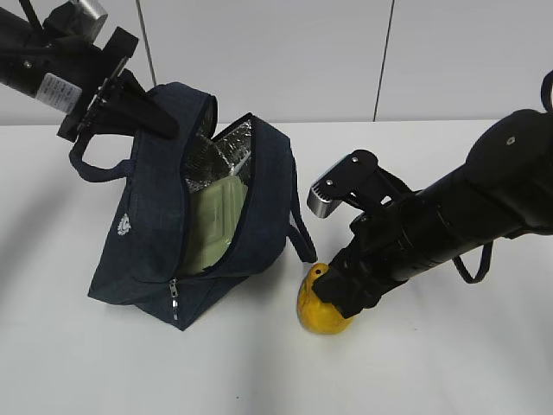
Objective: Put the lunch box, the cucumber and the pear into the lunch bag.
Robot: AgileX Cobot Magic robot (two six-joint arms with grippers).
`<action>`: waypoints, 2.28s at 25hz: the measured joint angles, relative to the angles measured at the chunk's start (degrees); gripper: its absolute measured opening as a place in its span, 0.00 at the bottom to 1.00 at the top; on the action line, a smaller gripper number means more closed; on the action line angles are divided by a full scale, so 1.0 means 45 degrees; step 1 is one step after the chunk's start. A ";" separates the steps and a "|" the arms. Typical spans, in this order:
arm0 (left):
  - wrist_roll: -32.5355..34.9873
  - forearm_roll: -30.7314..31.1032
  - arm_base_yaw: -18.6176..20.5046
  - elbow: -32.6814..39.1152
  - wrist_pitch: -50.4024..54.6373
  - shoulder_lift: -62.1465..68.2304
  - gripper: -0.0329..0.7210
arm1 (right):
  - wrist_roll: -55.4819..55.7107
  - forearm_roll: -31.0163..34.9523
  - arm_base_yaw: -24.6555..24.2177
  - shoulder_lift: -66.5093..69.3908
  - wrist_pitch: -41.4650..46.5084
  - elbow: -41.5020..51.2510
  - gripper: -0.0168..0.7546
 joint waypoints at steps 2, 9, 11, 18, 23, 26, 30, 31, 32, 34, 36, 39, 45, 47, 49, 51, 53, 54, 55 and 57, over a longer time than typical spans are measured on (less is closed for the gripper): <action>0.0000 0.0000 0.0000 0.0000 0.0000 0.0000 0.05 | 0.0000 0.0000 0.0000 0.0000 0.0000 -0.0026 0.39; 0.0000 0.0000 0.0000 0.0000 0.0000 0.0000 0.05 | 0.0000 0.0000 0.0000 0.0000 0.0000 -0.0127 0.36; 0.0000 0.0000 0.0000 0.0000 0.0010 0.0000 0.05 | 0.0000 0.0000 0.0000 0.0000 0.0000 -0.0127 0.36; 0.0000 0.0000 0.0000 0.0000 0.0010 0.0000 0.05 | 0.0000 0.0000 0.0000 0.0000 0.0000 -0.0127 0.36; 0.0000 0.0000 0.0000 0.0000 0.0010 0.0000 0.05 | 0.0124 -0.0378 0.0000 -0.0438 0.0026 -0.0127 0.35; 0.0000 0.0000 0.0000 -0.0010 0.0010 0.0000 0.05 | 0.0727 -0.1166 0.0000 -0.0886 0.0079 -0.0127 0.35; 0.0000 0.0000 0.0000 -0.0010 0.0025 0.0000 0.05 | 0.2181 -0.2886 0.0000 -0.1619 0.0199 -0.0127 0.35; 0.0000 0.0000 0.0000 -0.0010 0.0038 0.0000 0.05 | 0.2495 -0.3253 0.0000 -0.1809 0.0275 -0.0127 0.35; 0.0000 0.0000 0.0000 -0.0010 0.0038 0.0000 0.05 | 0.2688 -0.3489 0.0000 -0.2061 0.0326 -0.0127 0.35; 0.0000 0.0011 0.0000 -0.0010 0.0038 0.0000 0.05 | 0.2945 -0.3779 0.0000 -0.2634 0.0399 -0.0127 0.35; 0.0000 0.0037 0.0000 -0.0010 0.0038 0.0000 0.05 | 0.3031 -0.3884 0.0000 -0.3170 0.0429 -0.0127 0.35; 0.0000 0.0096 0.0000 -0.0010 0.0049 0.0000 0.05 | 0.3049 -0.3943 0.0000 -0.3754 0.0458 -0.0550 0.35; 0.0000 0.0096 0.0000 -0.0010 0.0049 0.0000 0.05 | 0.3060 -0.3187 0.0000 -0.3685 0.0353 -0.2075 0.35; 0.0000 0.0096 0.0000 -0.0010 0.0061 0.0000 0.05 | 0.2870 -0.2528 0.0000 -0.3275 0.0329 -0.2541 0.35; 0.0000 0.0096 0.0000 -0.0010 0.0061 0.0000 0.05 | 0.2291 -0.1596 0.0000 -0.2753 0.0329 -0.2984 0.35; 0.0000 0.0096 0.0000 -0.0010 0.0061 0.0000 0.05 | 0.1647 -0.0579 0.0000 -0.2100 0.0381 -0.3416 0.34; 0.0000 0.0084 0.0000 -0.0010 0.0061 0.0000 0.05 | 0.0960 0.0584 0.0000 -0.1484 0.0438 -0.3987 0.34; 0.0000 0.0084 0.0000 -0.0010 0.0061 0.0000 0.05 | 0.0640 0.1199 0.0000 -0.1119 0.0535 -0.4244 0.34; 0.0000 0.0072 0.0000 -0.0010 0.0061 0.0000 0.05 | 0.0321 0.1759 0.0000 -0.0749 0.0697 -0.4569 0.34; 0.0000 0.0072 0.0000 -0.0010 0.0061 0.0000 0.05 | -0.0036 0.2536 0.0000 -0.0033 0.1032 -0.5197 0.34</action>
